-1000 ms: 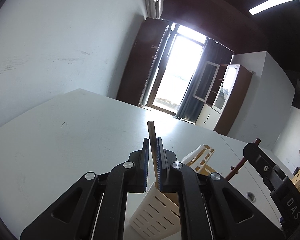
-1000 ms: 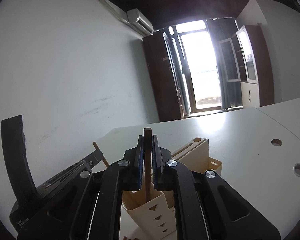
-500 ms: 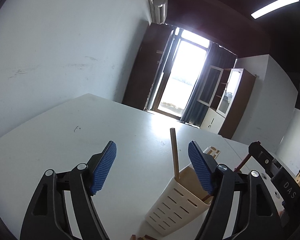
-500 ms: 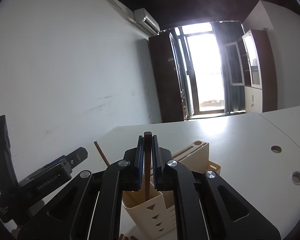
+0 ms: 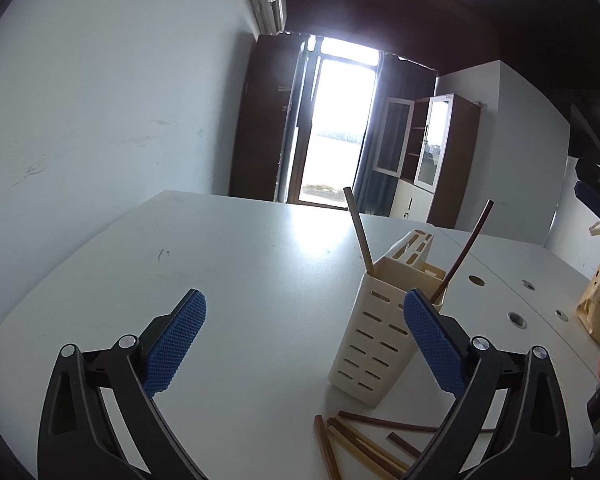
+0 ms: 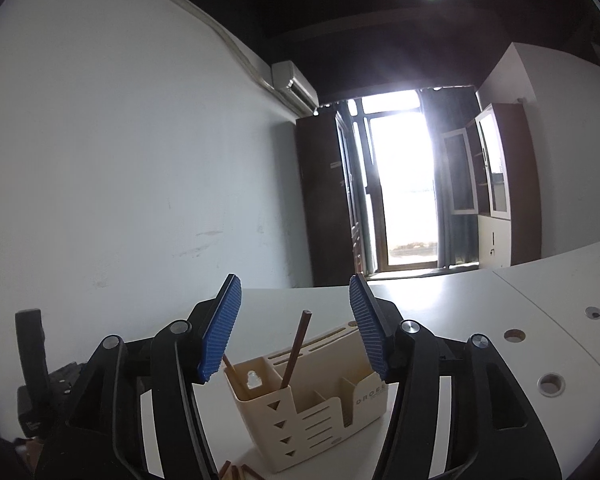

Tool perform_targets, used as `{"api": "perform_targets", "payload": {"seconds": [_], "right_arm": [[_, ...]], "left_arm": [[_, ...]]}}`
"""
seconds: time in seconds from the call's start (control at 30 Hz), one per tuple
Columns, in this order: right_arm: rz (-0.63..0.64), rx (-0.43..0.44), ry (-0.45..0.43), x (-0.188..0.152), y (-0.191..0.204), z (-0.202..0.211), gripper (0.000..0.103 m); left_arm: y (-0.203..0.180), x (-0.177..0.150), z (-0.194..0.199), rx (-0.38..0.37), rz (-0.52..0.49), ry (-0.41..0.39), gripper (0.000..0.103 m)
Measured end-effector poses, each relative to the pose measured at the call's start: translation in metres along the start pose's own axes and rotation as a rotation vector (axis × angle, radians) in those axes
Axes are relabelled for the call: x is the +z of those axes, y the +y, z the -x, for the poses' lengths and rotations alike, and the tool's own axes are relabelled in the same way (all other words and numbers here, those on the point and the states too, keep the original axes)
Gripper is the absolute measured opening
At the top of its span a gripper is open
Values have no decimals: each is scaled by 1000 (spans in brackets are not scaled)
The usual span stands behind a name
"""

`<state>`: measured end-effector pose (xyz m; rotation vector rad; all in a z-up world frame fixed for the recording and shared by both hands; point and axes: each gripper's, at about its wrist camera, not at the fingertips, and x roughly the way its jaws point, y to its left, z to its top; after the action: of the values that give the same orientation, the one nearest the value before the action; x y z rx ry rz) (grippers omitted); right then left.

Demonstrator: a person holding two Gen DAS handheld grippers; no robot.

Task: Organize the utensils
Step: 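Move both tools back down to the remaining chopsticks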

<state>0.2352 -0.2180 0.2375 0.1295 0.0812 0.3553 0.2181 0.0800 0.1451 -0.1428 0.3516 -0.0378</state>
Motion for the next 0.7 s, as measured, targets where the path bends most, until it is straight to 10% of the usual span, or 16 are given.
{"api": "perform_targets", "payload": {"seconds": [0.2, 0.7], "right_arm": [[46, -22, 11, -5, -3, 30, 67], [155, -48, 371, -91, 7, -21, 68]], "left_arm": [[0, -15, 13, 9, -81, 48, 97], [-10, -73, -37, -37, -193, 318, 97]]}}
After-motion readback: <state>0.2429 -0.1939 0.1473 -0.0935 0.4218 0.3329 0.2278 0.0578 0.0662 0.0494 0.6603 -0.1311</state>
